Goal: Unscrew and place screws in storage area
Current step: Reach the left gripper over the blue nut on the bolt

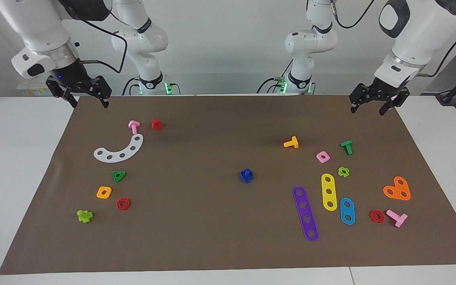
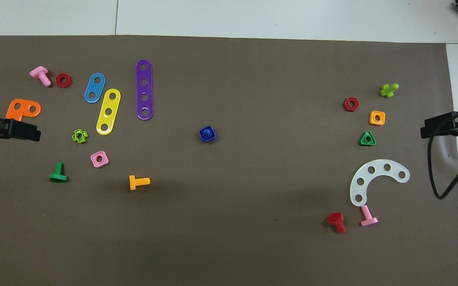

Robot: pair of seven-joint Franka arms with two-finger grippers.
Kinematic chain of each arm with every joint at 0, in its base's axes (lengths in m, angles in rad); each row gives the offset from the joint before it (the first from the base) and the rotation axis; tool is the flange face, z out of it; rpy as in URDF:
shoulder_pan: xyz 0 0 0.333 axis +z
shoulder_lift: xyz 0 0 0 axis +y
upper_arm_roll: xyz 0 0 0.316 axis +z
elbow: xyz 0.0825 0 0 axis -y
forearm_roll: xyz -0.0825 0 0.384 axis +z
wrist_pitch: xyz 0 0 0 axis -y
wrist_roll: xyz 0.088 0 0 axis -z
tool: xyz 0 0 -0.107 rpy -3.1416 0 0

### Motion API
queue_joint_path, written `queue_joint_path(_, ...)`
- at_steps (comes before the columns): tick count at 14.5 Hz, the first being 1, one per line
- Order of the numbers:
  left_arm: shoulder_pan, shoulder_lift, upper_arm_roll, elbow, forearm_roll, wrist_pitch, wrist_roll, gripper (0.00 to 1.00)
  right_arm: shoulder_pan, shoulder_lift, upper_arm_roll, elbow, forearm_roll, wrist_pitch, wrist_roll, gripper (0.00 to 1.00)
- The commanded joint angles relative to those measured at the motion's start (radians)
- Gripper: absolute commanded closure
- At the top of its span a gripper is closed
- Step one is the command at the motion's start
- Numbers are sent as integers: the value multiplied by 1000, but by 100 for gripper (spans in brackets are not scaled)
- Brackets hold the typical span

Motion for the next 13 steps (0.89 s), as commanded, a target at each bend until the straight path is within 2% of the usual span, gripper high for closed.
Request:
queue_joint_path(1, 5, -26, 6, -22, -13, -16, 32, 0, -15, -20, 13, -21, 4, -5, -17, 0)
queue_joint_path(4, -1, -35, 4, -33, -13, -15, 19, 0, -15, -20, 13, -22, 4, -5, -17, 0)
queue_joint_path(6, -12, -50, 1, -75, -13, 2, 25, 0, -15, -20, 13, -22, 4, -5, -17, 0)
queue_joint_path(8, -65, -47, -3, -89, -11, 10, -8, 0, -15, -20, 13, -24, 4, -5, -17, 0)
queue_joint_path(10, -145, -24, -5, -88, -13, 37, -219, 0, -17, -20, 13, -24, 4, -5, -15, 0)
queue_joint_path(13, -262, 57, -7, -73, -13, 102, -457, 0, -17, -20, 12, -24, 4, -5, -17, 0)
